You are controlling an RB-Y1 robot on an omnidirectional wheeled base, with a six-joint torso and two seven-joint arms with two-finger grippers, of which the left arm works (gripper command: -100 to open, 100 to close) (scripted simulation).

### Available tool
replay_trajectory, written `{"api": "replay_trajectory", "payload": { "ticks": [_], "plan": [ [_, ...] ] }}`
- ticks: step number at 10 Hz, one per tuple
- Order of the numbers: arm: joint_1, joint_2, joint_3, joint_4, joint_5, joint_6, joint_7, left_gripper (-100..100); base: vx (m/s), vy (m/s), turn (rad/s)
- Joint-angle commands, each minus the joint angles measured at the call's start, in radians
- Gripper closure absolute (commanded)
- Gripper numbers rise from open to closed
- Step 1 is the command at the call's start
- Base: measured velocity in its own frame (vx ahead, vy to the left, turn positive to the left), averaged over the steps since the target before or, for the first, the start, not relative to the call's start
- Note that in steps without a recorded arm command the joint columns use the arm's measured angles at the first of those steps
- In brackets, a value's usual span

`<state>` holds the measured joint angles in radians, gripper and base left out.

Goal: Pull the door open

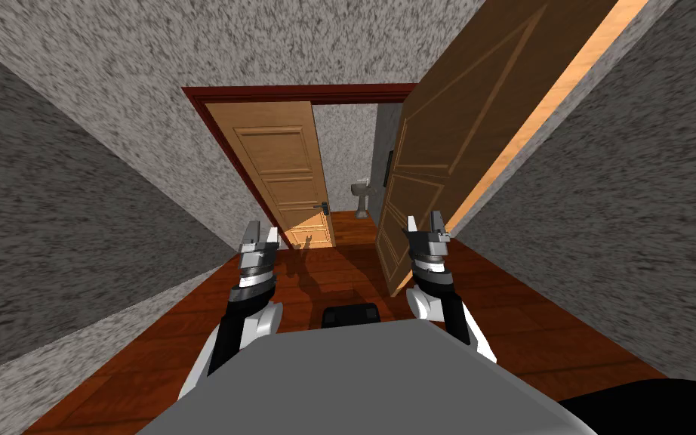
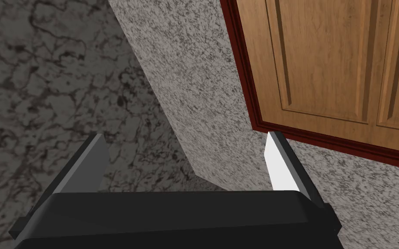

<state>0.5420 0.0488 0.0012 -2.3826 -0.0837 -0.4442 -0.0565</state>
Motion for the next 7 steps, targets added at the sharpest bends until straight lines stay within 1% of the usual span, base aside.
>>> {"api": "replay_trajectory", "payload": {
  "ticks": [1, 3, 4, 5, 7],
  "plan": [
    [-0.013, 0.007, 0.004, 0.030, 0.005, 0.004, 0.005, -100, 0.109, -0.048, -0.056],
    [-0.033, 0.016, 0.010, 0.074, 0.012, 0.010, 0.013, -100, 0.150, 0.024, -0.031],
    [-0.039, 0.018, 0.011, 0.088, 0.015, 0.012, 0.015, -100, 0.145, 0.025, -0.030],
    [-0.052, 0.024, 0.015, 0.117, 0.019, 0.016, 0.021, -100, 0.132, 0.023, -0.040],
    [-0.067, 0.030, 0.020, 0.152, 0.025, 0.020, 0.027, -100, 0.121, 0.022, -0.038]
  ]
}}
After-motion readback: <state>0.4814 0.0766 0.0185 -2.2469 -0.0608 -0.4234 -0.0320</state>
